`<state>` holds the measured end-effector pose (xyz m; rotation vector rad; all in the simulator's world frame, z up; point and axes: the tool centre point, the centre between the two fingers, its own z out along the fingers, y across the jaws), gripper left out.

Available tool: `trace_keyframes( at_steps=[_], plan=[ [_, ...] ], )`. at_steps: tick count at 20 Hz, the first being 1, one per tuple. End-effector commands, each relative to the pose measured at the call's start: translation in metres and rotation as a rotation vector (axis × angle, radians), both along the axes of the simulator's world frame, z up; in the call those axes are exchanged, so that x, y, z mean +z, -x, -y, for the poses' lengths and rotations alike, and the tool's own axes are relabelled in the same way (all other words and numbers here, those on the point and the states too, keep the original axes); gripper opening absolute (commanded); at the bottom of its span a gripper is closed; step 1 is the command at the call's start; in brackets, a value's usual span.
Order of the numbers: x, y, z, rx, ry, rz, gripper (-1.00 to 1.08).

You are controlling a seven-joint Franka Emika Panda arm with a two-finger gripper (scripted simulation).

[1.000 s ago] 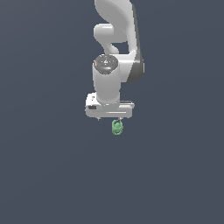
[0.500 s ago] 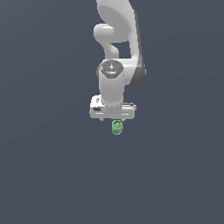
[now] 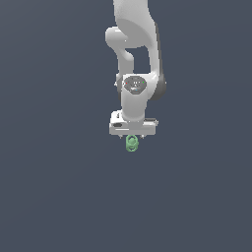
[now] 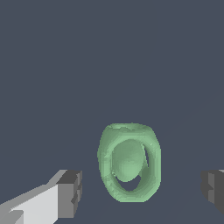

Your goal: Pick up the object and move it to a goal position.

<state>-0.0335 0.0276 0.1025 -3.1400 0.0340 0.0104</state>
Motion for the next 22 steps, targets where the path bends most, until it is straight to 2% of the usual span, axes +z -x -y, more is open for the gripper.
trace_keyframes(
  at_steps=[1, 10, 22],
  plan=[
    [-0.005, 0.003, -0.003, 0.001, 0.001, 0.005, 1.00],
    [-0.012, 0.004, -0.005, 0.003, 0.001, 0.005, 1.00],
    [-0.057, 0.005, -0.005, 0.003, 0.001, 0.006, 1.00]
  ],
)
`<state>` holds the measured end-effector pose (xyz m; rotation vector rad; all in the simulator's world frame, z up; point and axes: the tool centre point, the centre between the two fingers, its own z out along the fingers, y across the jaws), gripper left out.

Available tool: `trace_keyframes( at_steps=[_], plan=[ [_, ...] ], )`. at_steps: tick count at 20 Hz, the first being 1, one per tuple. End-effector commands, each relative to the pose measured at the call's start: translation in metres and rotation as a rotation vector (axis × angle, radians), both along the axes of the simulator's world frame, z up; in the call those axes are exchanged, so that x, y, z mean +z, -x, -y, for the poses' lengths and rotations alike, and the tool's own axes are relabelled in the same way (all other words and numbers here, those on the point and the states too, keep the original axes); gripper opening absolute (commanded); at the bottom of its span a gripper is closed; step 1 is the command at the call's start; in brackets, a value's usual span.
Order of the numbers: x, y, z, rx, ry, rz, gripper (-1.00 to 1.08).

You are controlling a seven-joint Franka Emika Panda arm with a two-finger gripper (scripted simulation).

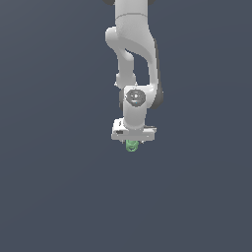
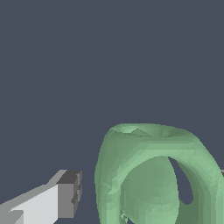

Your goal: Pick up the object and move it to a goal position.

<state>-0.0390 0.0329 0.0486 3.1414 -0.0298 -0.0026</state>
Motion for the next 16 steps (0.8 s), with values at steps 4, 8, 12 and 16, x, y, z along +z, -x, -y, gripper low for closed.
trace_keyframes(
  at_steps=[4, 8, 12, 16],
  plan=[
    [-0.0039, -0.0009, -0.0001, 0.000, 0.000, 0.001, -1.00],
    [-0.0039, -0.0009, -0.0001, 0.000, 0.000, 0.001, -1.00],
    [-0.0039, -0.0009, -0.0001, 0.000, 0.000, 0.001, -1.00],
    [-0.0007, -0.0003, -0.0001, 0.001, 0.000, 0.002, -1.00]
  ],
)
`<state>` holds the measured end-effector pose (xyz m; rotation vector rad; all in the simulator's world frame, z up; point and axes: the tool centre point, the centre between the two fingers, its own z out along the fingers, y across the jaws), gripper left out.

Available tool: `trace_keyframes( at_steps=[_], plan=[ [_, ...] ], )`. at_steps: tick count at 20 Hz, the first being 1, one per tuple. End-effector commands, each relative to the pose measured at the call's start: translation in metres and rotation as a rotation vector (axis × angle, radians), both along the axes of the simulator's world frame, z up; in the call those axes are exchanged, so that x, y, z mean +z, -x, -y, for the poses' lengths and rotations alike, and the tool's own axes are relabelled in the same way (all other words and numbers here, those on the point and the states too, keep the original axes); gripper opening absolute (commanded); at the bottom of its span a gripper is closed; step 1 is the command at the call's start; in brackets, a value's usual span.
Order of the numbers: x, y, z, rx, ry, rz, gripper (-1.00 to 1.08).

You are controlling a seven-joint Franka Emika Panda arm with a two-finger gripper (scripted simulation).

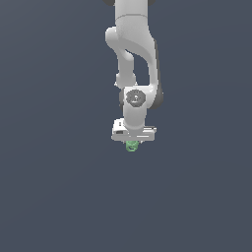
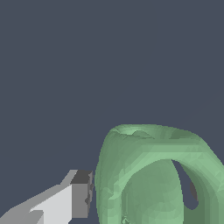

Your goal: Pick up the object and move it to a goal position.

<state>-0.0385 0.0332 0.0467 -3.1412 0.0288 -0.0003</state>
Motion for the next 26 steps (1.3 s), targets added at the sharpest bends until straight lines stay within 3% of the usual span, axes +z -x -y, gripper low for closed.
trace_keyframes(
  at_steps=[1, 11, 26],
  plan=[
    [0.003, 0.001, 0.001, 0.000, 0.000, 0.001, -1.00],
    [0.042, 0.014, 0.009, 0.000, 0.000, 0.001, -1.00],
    [0.159, 0.051, 0.034, 0.000, 0.000, 0.000, -1.00]
  ],
)
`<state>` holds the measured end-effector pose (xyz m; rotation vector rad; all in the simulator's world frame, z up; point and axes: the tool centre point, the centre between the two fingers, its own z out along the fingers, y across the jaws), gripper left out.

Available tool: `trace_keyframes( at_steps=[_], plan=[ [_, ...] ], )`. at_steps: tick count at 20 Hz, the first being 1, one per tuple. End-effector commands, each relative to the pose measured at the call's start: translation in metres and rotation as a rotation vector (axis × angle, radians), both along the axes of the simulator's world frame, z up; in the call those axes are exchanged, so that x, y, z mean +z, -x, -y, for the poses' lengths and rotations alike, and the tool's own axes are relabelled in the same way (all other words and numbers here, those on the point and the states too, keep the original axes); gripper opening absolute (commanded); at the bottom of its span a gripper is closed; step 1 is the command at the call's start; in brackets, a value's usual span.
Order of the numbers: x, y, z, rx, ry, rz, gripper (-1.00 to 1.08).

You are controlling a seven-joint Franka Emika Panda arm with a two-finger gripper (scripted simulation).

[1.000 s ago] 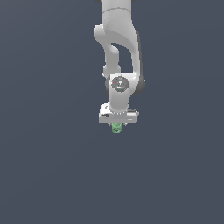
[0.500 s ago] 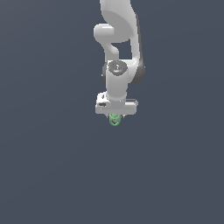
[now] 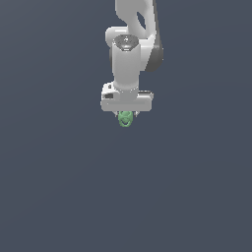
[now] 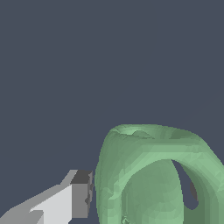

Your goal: Pick up the object and move it to a goal position.

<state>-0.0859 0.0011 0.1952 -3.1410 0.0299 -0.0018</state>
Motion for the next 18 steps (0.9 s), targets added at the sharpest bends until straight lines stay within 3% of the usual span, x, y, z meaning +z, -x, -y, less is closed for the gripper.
trace_keyframes(
  at_steps=[1, 9, 18],
  plan=[
    [0.017, 0.005, 0.004, 0.000, 0.000, -0.001, -1.00],
    [0.051, 0.014, 0.011, 0.000, 0.000, -0.001, -1.00],
    [0.052, 0.013, 0.011, 0.000, 0.000, -0.001, -1.00]
  ],
)
